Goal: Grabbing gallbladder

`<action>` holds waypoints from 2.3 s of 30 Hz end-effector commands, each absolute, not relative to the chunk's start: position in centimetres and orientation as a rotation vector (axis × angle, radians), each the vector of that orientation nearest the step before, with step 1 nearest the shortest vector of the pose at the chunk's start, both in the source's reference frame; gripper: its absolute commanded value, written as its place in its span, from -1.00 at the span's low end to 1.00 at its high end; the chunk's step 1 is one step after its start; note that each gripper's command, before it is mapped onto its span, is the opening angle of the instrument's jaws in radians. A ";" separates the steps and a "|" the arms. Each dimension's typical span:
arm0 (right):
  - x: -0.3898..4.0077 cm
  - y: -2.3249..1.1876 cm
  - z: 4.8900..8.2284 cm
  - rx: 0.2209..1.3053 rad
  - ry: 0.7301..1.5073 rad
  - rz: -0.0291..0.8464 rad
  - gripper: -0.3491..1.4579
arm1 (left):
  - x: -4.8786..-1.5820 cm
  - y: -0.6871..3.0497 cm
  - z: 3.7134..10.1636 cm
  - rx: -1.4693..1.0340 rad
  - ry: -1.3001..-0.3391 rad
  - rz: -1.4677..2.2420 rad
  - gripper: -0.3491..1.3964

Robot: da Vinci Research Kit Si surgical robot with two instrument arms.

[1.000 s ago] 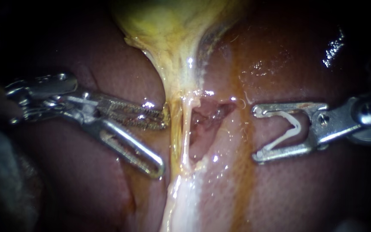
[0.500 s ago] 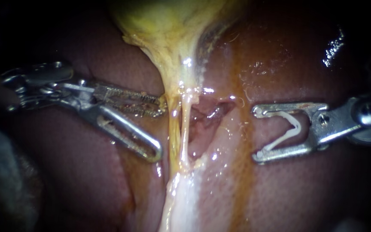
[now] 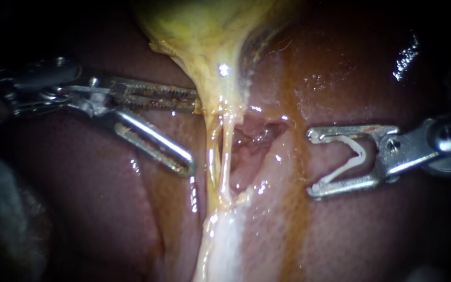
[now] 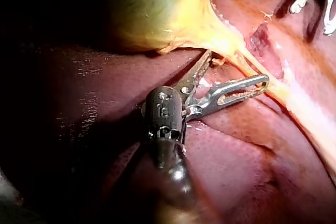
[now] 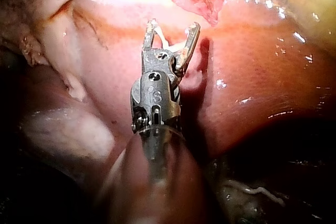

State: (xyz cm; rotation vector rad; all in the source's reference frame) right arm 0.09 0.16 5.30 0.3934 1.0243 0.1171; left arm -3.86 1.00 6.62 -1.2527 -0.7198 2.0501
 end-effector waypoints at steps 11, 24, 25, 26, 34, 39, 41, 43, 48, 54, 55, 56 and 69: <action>0.09 0.16 5.30 0.393 1.024 0.117 -0.06 | -3.84 0.96 6.65 -1.243 -0.551 2.135 0.13; 0.09 0.15 5.30 0.393 1.024 0.117 -0.06 | -3.81 0.98 6.51 -1.224 -0.507 2.121 -0.42; 0.09 0.15 5.30 0.393 1.024 0.117 -0.06 | -3.81 0.98 6.51 -1.226 -0.504 2.125 -0.44; 0.09 0.15 5.30 0.393 1.024 0.117 -0.06 | -3.81 0.98 6.50 -1.225 -0.503 2.124 -0.48; 0.09 0.15 5.30 0.393 1.024 0.117 -0.06 | -3.78 0.99 6.45 -1.221 -0.489 2.121 -0.88; 0.09 0.15 5.30 0.393 1.024 0.117 -0.06 | -3.76 0.99 6.39 -1.218 -0.524 2.129 -1.00; 0.09 0.15 5.30 0.393 1.024 0.117 -0.06 | -3.75 1.02 6.34 -1.218 -0.597 2.146 -1.00; 0.09 0.15 5.30 0.393 1.024 0.117 -0.06 | -3.73 1.02 6.28 -1.207 -0.646 2.172 -1.00; 0.09 0.15 5.30 0.393 1.024 0.117 -0.06 | -3.68 1.04 6.15 -1.136 -0.756 2.120 -1.00; 0.08 0.15 5.30 0.394 1.024 0.117 -0.06 | -3.54 1.17 5.97 -1.112 -0.836 2.080 -1.00; 0.08 0.15 5.30 0.394 1.024 0.117 -0.06 | -3.49 1.23 5.92 -1.113 -0.846 2.079 -1.00; 0.08 0.15 5.30 0.394 1.024 0.117 -0.06 | -3.45 1.27 5.88 -1.113 -0.843 2.078 -1.00; 0.08 0.15 5.30 0.394 1.024 0.117 -0.06 | -3.17 1.57 5.49 -1.124 -0.830 2.039 -1.00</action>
